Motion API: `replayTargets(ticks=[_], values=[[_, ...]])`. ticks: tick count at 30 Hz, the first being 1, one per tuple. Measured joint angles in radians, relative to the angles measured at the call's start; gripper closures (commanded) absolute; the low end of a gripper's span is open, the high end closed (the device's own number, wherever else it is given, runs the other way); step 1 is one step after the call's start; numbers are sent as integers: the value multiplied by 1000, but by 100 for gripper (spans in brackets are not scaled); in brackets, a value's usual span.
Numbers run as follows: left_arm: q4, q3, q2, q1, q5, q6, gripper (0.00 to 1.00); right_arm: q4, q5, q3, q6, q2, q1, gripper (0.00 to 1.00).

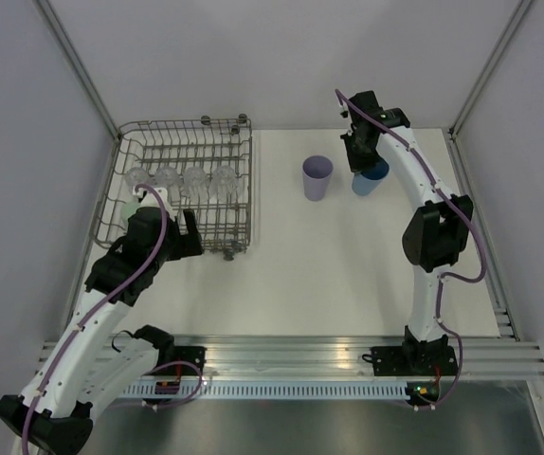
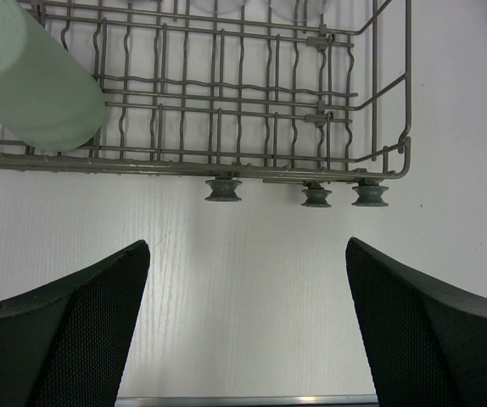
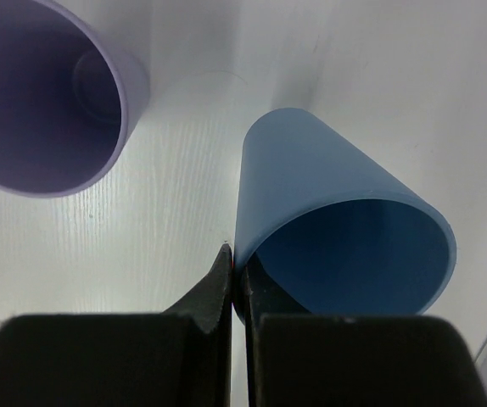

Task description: Unload the cups from the dish rack

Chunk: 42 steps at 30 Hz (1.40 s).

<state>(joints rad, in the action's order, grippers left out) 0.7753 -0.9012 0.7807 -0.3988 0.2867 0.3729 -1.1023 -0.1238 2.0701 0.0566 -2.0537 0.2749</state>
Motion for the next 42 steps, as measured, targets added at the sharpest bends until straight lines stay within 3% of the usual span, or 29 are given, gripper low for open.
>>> replayTargets(ticks=[11,27,34,40,42], values=[[-15,5,16,0,-8,-1,0,-61,22,179,-29,-187,-3,100],[-23,6,28,0,-22,-1,0,-86,52,208,-35,-235,-3,93],[-23,7,28,0,-26,-1,0,-87,57,225,-37,-239,-3,82],[-23,7,28,0,-26,-2,0,-86,57,227,-38,-239,-3,78],[-23,7,28,0,-27,-2,0,-86,58,227,-37,-239,-3,69]])
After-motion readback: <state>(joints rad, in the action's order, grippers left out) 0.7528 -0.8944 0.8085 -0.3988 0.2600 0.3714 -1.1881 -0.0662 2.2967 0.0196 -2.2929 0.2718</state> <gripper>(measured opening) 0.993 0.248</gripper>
